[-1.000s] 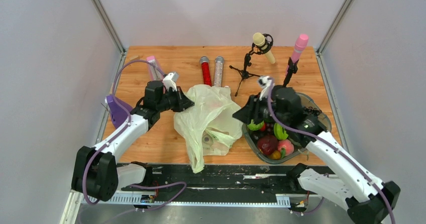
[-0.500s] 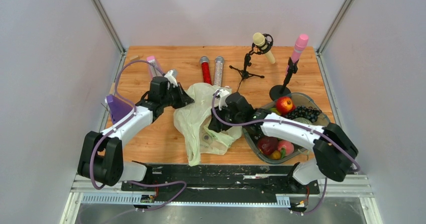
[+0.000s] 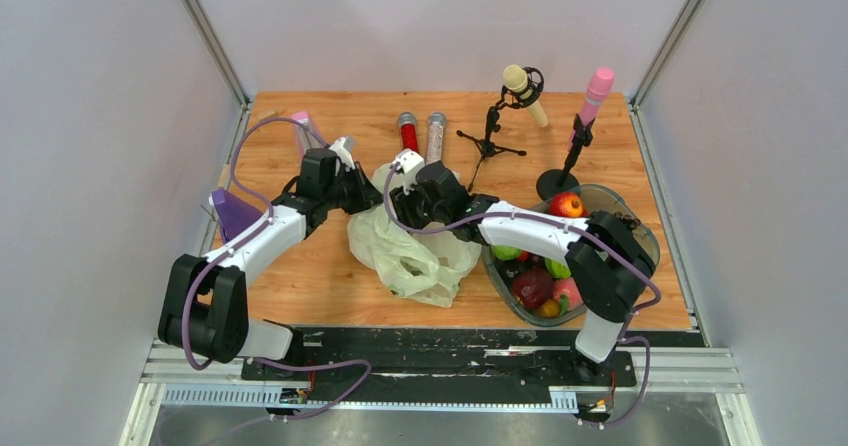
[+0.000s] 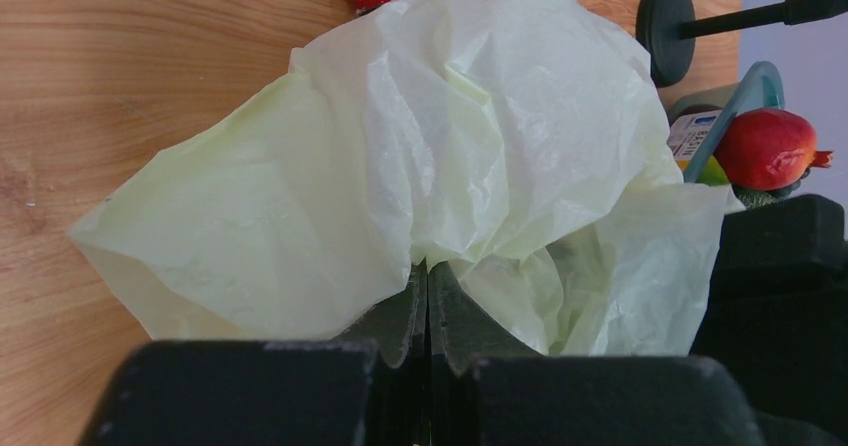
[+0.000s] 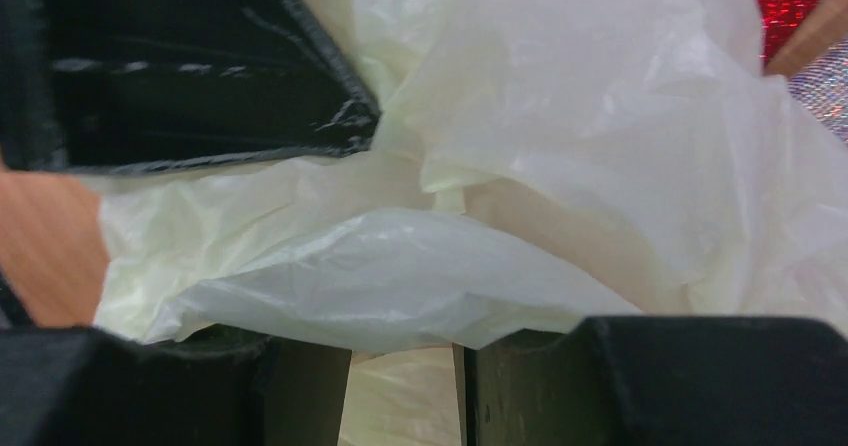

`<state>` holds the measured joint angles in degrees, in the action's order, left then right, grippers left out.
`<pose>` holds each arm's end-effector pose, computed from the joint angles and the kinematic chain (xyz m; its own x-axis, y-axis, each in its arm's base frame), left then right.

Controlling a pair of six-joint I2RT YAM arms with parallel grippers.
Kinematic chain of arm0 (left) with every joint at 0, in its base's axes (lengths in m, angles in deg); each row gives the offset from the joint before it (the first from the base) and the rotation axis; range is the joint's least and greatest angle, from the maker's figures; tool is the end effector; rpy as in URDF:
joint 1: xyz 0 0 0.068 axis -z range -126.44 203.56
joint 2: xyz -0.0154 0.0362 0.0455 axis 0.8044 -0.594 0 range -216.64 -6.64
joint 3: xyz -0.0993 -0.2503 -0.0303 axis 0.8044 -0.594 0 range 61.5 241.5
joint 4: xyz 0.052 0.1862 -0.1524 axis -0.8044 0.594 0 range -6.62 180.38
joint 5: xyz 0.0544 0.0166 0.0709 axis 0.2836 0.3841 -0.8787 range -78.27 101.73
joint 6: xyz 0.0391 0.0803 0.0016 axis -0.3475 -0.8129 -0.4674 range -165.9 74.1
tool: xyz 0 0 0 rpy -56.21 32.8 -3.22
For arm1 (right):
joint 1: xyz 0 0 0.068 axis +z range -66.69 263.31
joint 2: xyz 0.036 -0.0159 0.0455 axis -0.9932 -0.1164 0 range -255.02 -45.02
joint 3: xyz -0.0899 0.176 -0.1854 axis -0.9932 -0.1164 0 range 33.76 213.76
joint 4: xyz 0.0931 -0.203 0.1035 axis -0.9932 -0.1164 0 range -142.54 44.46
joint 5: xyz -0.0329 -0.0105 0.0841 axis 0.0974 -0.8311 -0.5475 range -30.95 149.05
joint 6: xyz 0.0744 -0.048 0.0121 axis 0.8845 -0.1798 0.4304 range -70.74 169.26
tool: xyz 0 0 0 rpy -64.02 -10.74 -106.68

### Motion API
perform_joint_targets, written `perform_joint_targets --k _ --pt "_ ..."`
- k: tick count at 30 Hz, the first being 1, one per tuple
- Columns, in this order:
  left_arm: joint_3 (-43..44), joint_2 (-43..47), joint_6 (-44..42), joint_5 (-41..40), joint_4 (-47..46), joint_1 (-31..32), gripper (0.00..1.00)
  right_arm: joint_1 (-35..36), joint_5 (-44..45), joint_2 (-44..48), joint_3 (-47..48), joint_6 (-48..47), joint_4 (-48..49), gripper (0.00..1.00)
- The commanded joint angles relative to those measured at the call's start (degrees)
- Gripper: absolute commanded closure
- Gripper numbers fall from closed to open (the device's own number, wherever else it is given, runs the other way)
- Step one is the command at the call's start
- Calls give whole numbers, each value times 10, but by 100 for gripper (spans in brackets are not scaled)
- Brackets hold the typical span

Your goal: Untie the knot of the plastic bag and take out the fruit

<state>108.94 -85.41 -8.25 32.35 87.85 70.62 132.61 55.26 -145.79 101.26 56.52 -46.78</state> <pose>0.2937 -0.1195 0.2161 -0.7773 -0.3595 -0.5163 0.0920 0.7469 -0.6586 0.2695 0.3214 0.2088 -0.4666 -0.3489 -0.8127 -0.7389 0.6589 0.1414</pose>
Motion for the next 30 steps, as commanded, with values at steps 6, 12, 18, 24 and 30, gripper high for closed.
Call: perform_joint_targets --k 6,12,18,24,30 --pt "18 -10 1 10 0 -7 100 -11 175 -44 55 -70 -35 49" --pt "12 -17 2 15 -7 -8 100 -16 201 -39 51 -69 -51 15" --pt "8 -18 1 17 -10 -9 100 -22 196 -55 61 -68 -91 2" --pt "6 -19 0 18 -11 -10 100 -29 168 -79 80 -49 -143 0" --pt "3 -16 0 17 -9 -11 100 -30 156 -95 91 -25 -182 0"
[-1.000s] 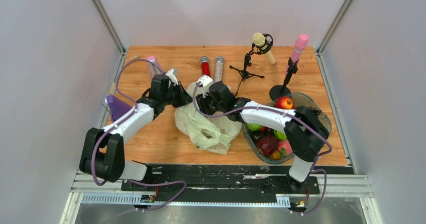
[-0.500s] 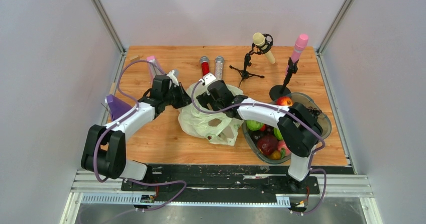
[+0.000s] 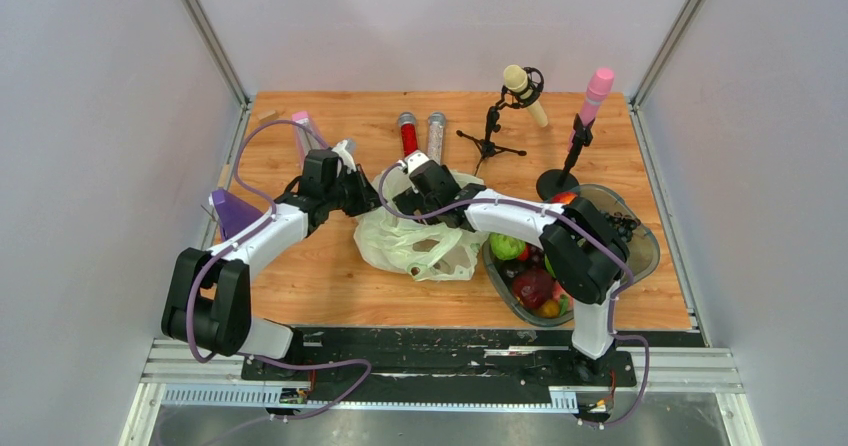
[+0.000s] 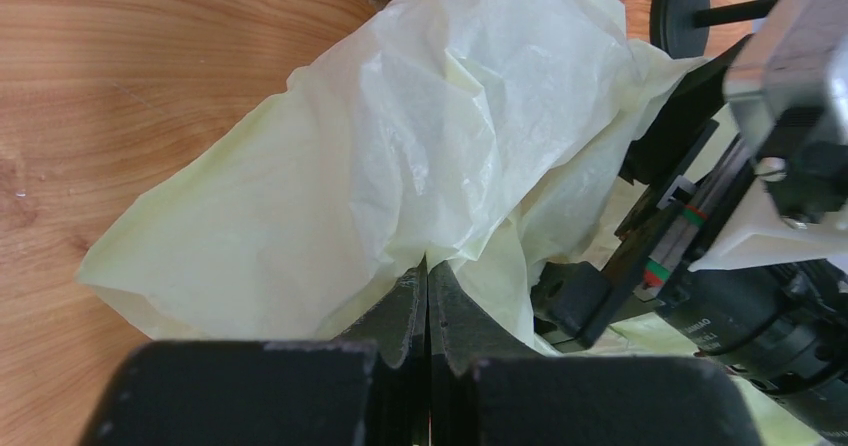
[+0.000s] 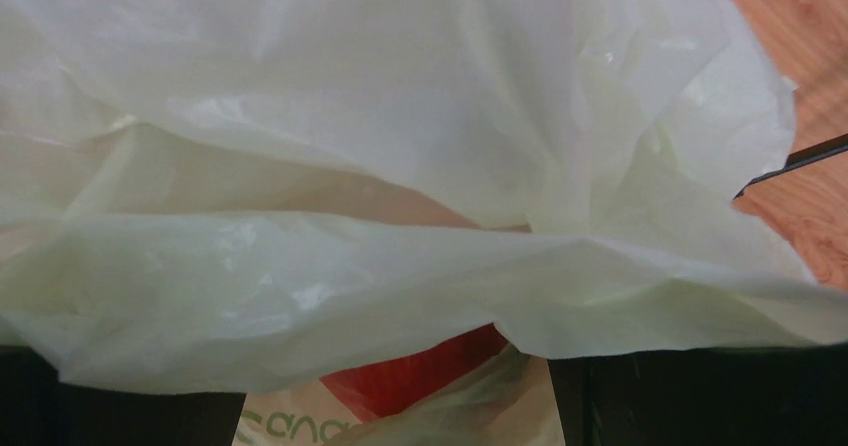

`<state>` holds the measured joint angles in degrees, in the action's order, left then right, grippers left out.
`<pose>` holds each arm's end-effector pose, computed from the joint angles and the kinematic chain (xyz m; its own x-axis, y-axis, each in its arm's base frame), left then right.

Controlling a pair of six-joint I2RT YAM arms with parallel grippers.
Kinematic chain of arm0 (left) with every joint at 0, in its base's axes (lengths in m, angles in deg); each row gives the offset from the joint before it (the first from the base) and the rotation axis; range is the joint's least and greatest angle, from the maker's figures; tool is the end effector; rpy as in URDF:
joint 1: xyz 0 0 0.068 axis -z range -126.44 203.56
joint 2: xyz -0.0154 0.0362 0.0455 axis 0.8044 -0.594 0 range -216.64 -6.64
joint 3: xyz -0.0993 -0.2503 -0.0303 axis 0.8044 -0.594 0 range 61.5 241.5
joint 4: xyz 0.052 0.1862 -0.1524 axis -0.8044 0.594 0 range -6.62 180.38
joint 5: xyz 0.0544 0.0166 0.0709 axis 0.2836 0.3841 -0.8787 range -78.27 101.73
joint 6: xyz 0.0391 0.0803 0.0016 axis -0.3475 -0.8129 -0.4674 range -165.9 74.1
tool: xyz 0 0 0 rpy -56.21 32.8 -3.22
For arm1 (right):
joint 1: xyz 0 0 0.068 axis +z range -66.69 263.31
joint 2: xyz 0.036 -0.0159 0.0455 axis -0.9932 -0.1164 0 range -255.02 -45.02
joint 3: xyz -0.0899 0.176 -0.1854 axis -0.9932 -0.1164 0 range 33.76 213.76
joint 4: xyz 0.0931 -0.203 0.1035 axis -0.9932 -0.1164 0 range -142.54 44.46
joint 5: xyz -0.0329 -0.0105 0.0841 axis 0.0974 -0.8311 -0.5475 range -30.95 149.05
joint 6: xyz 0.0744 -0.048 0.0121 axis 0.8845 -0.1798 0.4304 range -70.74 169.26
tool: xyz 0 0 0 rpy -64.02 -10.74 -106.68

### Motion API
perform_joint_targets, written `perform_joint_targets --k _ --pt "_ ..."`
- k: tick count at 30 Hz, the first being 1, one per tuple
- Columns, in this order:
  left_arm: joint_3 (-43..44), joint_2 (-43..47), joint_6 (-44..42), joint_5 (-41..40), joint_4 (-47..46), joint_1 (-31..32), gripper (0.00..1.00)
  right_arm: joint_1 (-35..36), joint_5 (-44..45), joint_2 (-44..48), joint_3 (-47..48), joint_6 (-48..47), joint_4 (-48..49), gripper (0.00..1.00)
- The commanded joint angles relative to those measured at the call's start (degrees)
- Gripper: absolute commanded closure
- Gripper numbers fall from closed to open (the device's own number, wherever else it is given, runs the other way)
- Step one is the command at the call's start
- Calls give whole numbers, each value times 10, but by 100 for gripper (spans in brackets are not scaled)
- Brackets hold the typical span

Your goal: Untie the knot of the plastic bag and take out the fruit

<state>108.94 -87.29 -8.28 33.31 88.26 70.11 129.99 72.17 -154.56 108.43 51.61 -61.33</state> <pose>0.2965 -0.1187 0.2058 -0.7995 -0.3546 -0.4848 0.0686 0.7480 -0.6602 0.3051 0.2972 0.1619 -0.5552 -0.5303 -0.6407 -0.5874 0.7954 -0.1493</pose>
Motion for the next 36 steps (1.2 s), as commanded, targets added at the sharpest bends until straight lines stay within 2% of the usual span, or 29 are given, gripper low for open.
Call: perform_joint_targets --k 1,7,10,18,21,25,27,36 --pt "3 2 0 7 -13 -6 100 -4 -17 -7 18 29 -36 0" --pt "2 6 -1 9 -11 -8 100 -6 -43 -3 14 39 -36 6" --pt "2 8 -4 9 -7 -10 100 -7 -60 5 7 42 -38 0" --pt "-3 8 -5 12 -9 -13 100 -7 -90 -7 2 47 -63 0" --pt "-3 9 -5 12 -9 -14 100 -7 -80 -1 -1 50 -64 8" --pt "-4 9 -6 11 -8 -16 100 -7 -65 21 -1 52 -61 30" --pt "-6 9 -7 12 -8 -18 100 -7 -63 38 -2 53 -62 35" --pt "-18 2 -9 7 -13 -21 100 -7 -95 145 -23 71 -62 38"
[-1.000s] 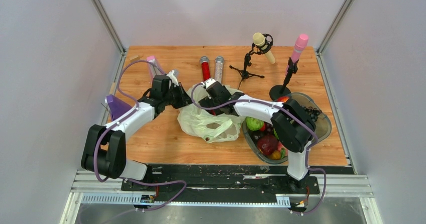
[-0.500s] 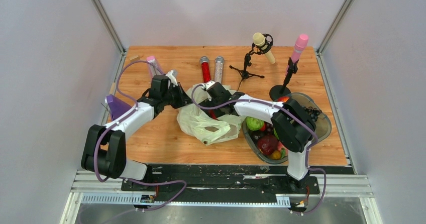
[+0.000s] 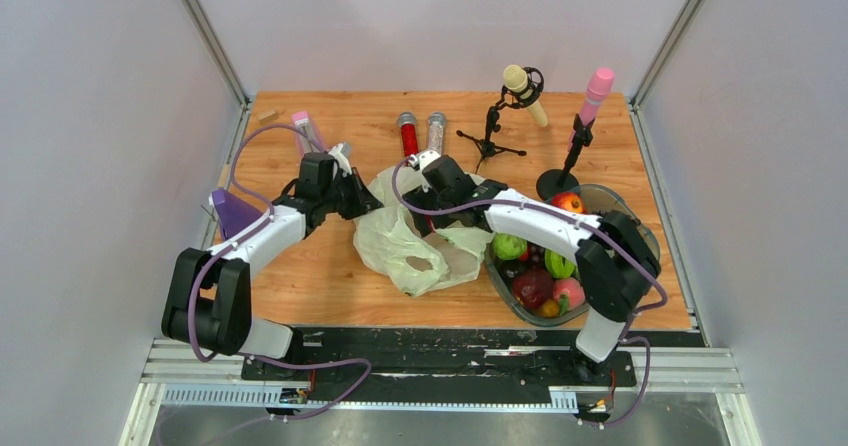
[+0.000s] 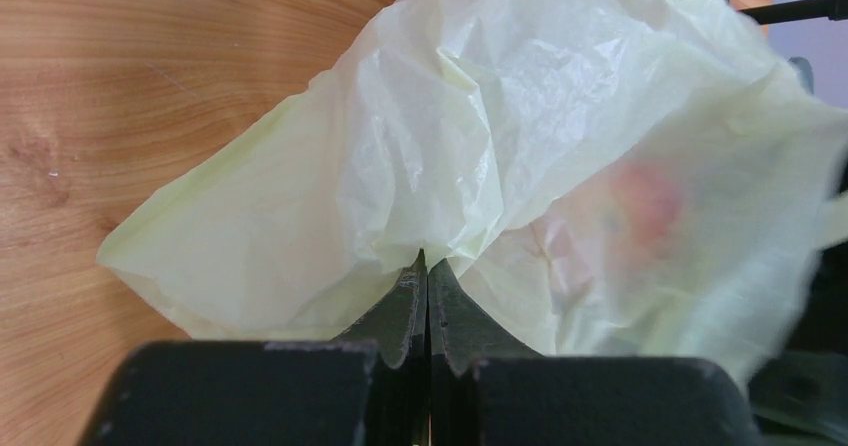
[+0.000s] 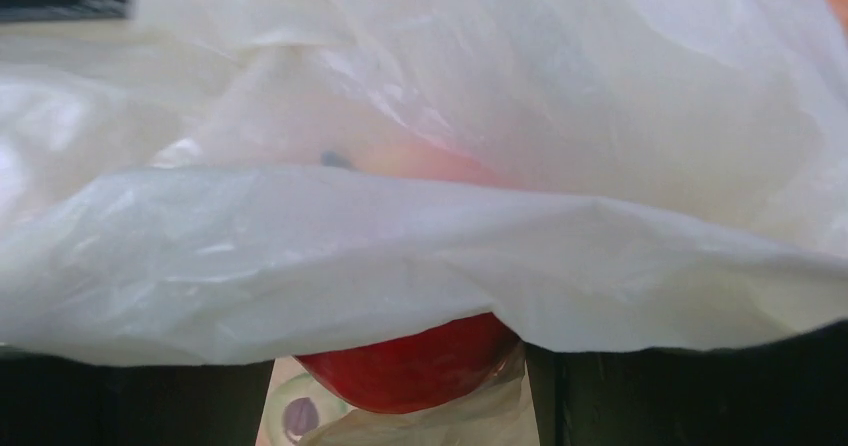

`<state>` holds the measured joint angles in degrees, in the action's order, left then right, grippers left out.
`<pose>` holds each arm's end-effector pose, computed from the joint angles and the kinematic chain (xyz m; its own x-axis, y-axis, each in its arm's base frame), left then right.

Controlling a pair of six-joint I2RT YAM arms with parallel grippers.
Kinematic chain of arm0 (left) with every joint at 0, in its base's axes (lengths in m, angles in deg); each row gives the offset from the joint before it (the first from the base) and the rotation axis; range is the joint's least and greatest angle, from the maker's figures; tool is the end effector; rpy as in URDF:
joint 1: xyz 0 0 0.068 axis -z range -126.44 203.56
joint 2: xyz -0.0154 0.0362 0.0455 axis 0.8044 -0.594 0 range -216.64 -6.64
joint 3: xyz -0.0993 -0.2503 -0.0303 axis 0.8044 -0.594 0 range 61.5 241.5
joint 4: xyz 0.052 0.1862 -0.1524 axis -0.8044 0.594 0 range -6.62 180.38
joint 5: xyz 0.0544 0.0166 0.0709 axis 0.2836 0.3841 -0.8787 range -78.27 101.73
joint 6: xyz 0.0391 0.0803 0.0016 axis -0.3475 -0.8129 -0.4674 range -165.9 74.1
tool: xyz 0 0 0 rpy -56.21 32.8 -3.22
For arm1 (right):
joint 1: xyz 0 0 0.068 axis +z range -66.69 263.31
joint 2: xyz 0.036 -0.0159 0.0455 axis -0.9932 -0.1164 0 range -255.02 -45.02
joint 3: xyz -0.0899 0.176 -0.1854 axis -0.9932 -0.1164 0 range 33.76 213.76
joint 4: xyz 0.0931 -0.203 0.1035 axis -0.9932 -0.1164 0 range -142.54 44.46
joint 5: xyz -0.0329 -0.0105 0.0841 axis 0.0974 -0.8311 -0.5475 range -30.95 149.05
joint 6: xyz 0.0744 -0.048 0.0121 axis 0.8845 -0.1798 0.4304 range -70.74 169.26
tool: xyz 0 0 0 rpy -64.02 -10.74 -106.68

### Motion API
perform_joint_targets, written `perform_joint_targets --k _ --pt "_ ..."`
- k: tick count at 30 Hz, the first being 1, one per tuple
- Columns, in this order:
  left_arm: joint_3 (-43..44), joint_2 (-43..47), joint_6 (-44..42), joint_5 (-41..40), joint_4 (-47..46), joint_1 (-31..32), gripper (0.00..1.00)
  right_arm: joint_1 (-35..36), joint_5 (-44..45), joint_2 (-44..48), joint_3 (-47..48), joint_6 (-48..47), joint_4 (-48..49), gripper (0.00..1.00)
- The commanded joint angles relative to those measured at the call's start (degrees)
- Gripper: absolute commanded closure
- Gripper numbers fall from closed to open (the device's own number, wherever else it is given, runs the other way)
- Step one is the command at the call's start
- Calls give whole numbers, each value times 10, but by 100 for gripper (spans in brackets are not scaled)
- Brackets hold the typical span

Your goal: Untie the knot of the plastic bag and take out the fruit

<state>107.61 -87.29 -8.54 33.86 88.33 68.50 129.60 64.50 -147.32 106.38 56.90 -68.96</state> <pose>0.2954 -0.1099 0.1980 -0.8038 -0.3673 -0.4680 0.0402 0.7513 -0.6587 0.2792 0.2811 0.1860 -0.6382 -0.4758 -0.6053 -0.6005 0.7996 0.0046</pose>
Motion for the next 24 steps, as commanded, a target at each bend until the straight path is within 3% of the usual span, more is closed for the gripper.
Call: perform_joint_targets --k 1,12,24 --pt "-6 1 -7 1 -13 -4 100 -3 -25 83 -4 21 14 38" --pt "-16 -3 -13 -11 -12 -4 100 -3 -71 225 -47 69 67 38" --pt "-28 11 -15 -53 12 -4 100 -7 34 380 -130 142 133 35"
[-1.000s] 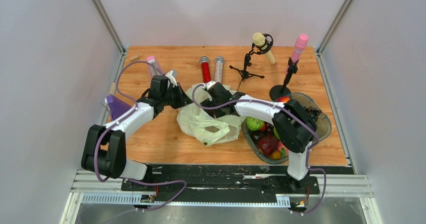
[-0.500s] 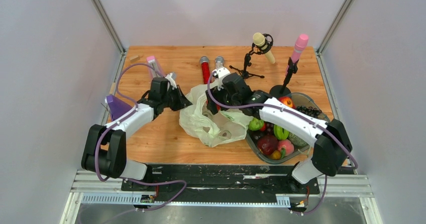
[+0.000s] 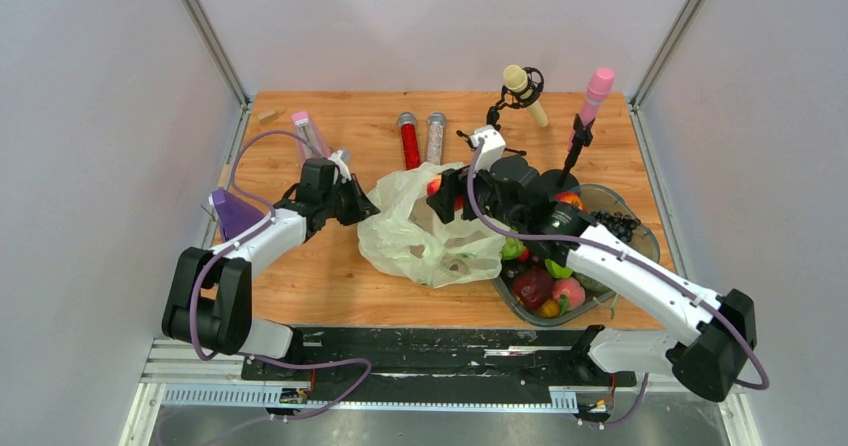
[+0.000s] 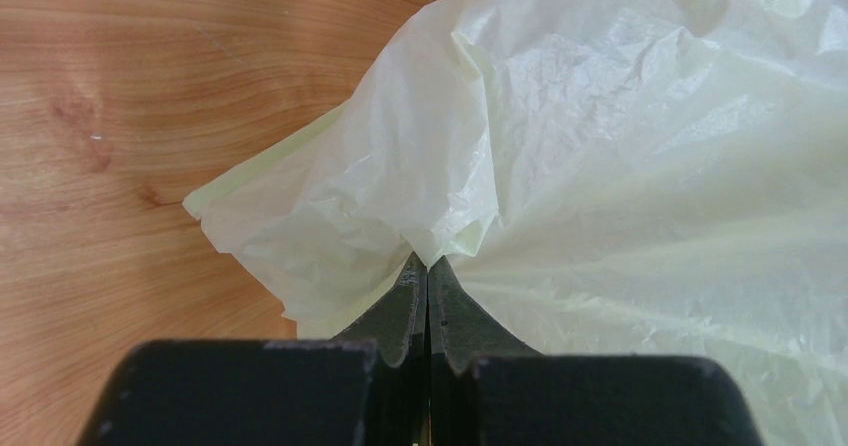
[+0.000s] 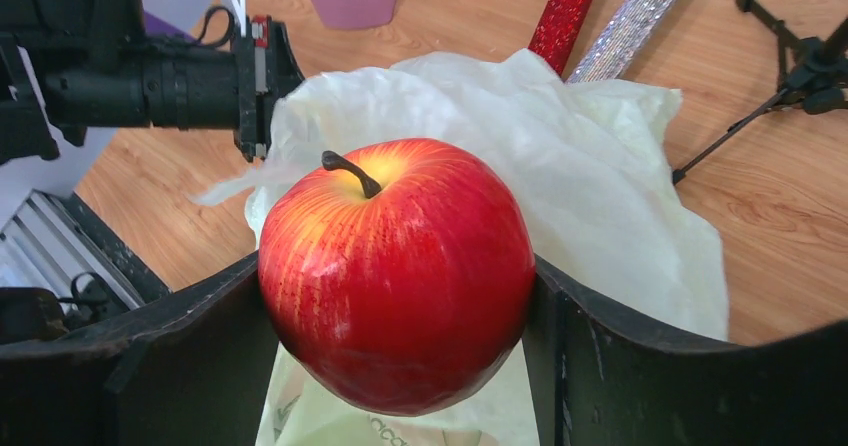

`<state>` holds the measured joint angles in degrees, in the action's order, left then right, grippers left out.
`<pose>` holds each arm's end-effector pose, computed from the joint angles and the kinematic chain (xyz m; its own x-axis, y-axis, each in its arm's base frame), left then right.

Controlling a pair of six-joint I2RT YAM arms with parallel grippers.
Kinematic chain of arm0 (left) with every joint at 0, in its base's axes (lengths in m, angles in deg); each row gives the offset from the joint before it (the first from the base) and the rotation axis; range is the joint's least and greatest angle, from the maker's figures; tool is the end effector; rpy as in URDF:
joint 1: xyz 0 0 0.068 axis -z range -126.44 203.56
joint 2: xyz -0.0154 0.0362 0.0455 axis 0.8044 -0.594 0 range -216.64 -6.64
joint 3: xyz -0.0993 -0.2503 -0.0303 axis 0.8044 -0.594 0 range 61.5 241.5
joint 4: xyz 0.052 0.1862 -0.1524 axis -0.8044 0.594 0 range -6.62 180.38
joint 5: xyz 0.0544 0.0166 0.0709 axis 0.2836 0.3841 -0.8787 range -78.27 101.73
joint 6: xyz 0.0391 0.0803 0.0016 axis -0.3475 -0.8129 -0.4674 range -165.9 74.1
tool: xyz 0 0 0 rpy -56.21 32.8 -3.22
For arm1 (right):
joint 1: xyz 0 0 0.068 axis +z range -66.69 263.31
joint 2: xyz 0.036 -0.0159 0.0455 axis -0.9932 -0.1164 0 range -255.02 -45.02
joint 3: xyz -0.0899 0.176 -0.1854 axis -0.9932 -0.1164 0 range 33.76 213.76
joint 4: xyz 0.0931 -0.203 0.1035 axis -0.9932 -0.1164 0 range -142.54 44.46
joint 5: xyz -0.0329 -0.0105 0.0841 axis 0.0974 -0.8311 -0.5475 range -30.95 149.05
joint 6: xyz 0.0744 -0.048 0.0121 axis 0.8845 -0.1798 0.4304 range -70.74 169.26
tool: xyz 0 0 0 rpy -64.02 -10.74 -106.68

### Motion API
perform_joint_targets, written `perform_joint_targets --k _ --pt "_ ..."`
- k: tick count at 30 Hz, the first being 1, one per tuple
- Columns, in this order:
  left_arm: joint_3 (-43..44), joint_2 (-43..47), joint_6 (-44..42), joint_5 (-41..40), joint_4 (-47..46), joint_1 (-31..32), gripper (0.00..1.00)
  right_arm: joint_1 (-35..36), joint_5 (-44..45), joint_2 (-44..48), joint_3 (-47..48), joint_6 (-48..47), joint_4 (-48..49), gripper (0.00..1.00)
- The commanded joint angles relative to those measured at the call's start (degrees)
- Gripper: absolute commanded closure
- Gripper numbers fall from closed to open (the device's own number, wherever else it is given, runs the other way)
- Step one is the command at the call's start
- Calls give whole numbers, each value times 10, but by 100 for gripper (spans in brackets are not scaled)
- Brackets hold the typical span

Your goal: Untie the knot of the plastic bag and take out the fruit

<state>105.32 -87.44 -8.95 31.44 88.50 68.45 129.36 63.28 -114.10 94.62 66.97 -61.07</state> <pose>0.2901 -0.1049 0.1828 -0.8086 -0.3706 -0.4570 -0.0029 0.7792 -0.6267 0.2136 0.2131 0.3233 -0.4704 -0.0507 -0.8810 -0.5542 0.7939 0.2502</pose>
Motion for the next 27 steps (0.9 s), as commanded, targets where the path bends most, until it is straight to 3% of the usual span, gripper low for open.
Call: perform_joint_targets --k 1,7,15,18,27 --pt "-5 14 -11 -37 15 -4 100 -5 56 58 -17 47 54 35" --pt "-9 34 -7 -68 34 -6 100 -7 125 124 -45 70 24 37" --pt "-9 70 -2 -81 44 -15 100 -21 231 183 -37 155 -202 39" --pt "-4 76 -4 -80 51 -21 100 -38 234 201 -44 198 -276 34" --pt "3 76 -5 -75 57 -25 100 -136 191 201 -46 257 -426 35"
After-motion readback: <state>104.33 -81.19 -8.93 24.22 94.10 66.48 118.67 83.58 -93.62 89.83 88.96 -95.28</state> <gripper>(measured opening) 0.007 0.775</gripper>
